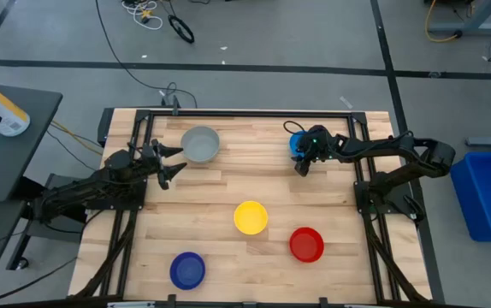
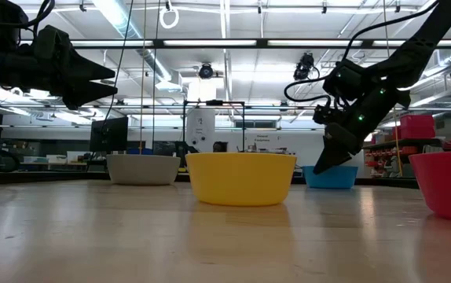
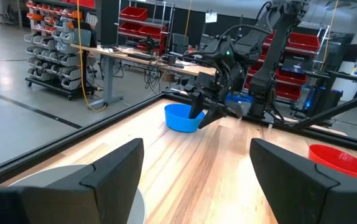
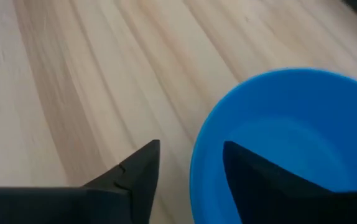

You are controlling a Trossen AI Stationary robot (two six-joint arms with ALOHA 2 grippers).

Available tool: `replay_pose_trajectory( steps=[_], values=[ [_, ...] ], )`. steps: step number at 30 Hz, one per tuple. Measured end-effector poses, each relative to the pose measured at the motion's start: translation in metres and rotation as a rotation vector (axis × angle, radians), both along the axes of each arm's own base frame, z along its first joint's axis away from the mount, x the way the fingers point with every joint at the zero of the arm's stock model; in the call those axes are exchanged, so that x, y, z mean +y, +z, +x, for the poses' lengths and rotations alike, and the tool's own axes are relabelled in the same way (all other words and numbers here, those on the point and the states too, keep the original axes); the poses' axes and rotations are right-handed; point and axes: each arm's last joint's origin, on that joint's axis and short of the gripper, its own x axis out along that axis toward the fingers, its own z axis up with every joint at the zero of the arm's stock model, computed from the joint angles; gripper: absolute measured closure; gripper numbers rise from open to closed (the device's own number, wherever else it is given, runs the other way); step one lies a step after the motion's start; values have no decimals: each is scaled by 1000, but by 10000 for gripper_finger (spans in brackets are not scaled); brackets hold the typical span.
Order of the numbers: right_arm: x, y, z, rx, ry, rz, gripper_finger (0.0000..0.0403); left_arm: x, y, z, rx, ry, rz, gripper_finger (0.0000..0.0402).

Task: Nest bowls inside each other
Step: Stack the light blue bowl on the gray bowl

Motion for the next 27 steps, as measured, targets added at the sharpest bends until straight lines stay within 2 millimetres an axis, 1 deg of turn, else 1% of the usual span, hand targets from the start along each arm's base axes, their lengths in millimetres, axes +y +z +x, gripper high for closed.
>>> replay_pose_trajectory(
  steps=[3,5,8,9,12,17,20,27],
  values=[
    [-1,1,1,-17,-2,-9,262,0,0,0,2,0,4,97],
    [-1,2,1,-21,-2,-11,301,0,0,0,2,0,5,97],
    [0,2,2,-22,0,-14,371,0,0,0,4,0,12,97],
    [0,2,2,-25,3,-20,385,0,0,0,6,0,15,97],
    [0,3,3,-24,-12,-33,395,0,0,0,8,0,21,97],
    [1,5,7,-60,-27,-34,398,0,0,0,17,-1,43,97],
    [4,11,15,-142,7,-59,399,0,0,0,14,5,36,97],
    [11,33,36,-416,77,-137,401,0,0,0,11,5,28,97]
  ],
)
